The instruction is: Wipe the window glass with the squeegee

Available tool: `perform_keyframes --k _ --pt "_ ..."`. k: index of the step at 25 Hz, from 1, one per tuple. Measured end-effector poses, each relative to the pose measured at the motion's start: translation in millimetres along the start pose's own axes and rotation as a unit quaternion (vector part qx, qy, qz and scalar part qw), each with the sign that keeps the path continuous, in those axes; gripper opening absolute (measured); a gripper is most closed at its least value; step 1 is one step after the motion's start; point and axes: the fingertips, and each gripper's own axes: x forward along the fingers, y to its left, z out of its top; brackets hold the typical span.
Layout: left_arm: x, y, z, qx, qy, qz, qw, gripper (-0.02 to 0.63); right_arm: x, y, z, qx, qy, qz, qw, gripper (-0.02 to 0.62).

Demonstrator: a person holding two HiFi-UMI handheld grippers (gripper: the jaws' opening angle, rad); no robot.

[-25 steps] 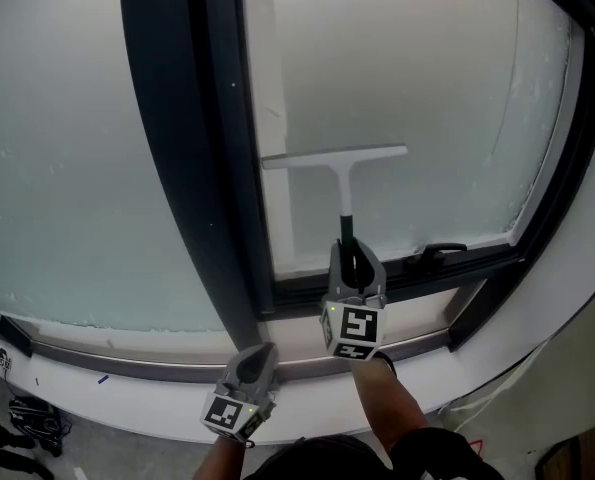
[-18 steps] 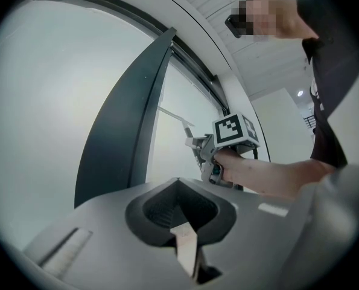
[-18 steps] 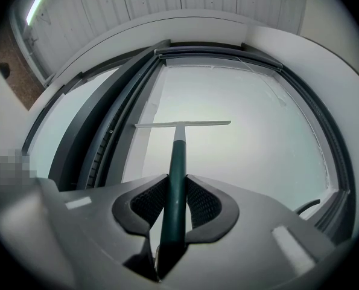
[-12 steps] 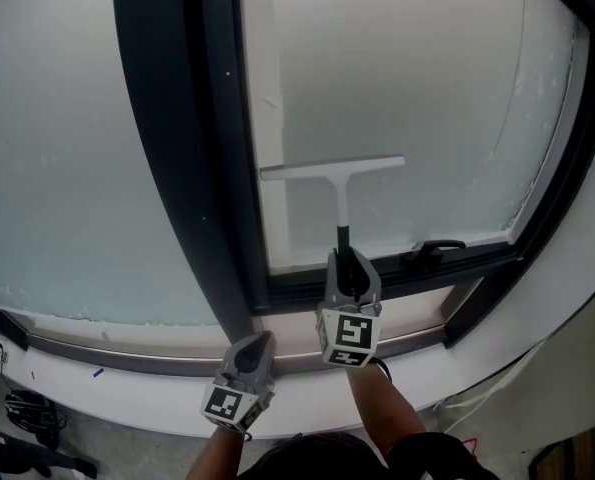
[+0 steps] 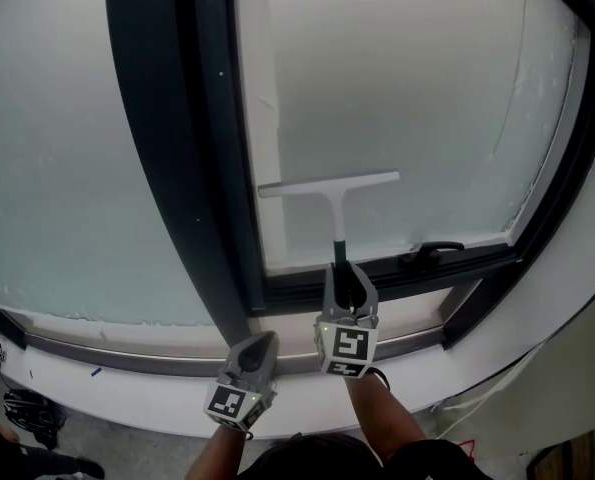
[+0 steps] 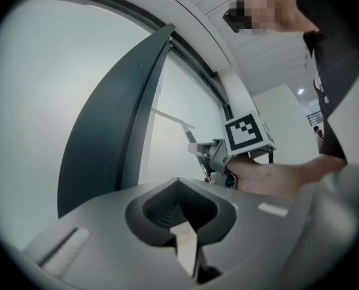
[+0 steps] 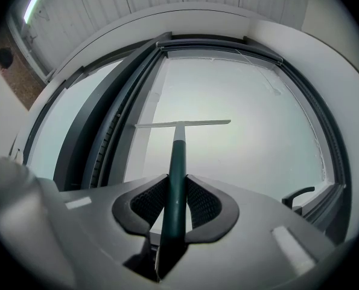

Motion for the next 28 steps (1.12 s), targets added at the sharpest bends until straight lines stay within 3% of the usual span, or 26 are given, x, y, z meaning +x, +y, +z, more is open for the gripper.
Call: perform_keyframes --k 22,28 --pt "-0.6 -6.1 -14.4 -0.006 0.02 -0.001 0.9998 0.0 -18.4 6.4 -41.1 0.002 0.04 0.012 0.999 0.095" --pt "-5.0 -6.3 -21.6 -0.009 0.031 0.001 0.9995 0.0 -24.7 9.4 -51.8 0.034 0.06 0.013 0.998 0.095"
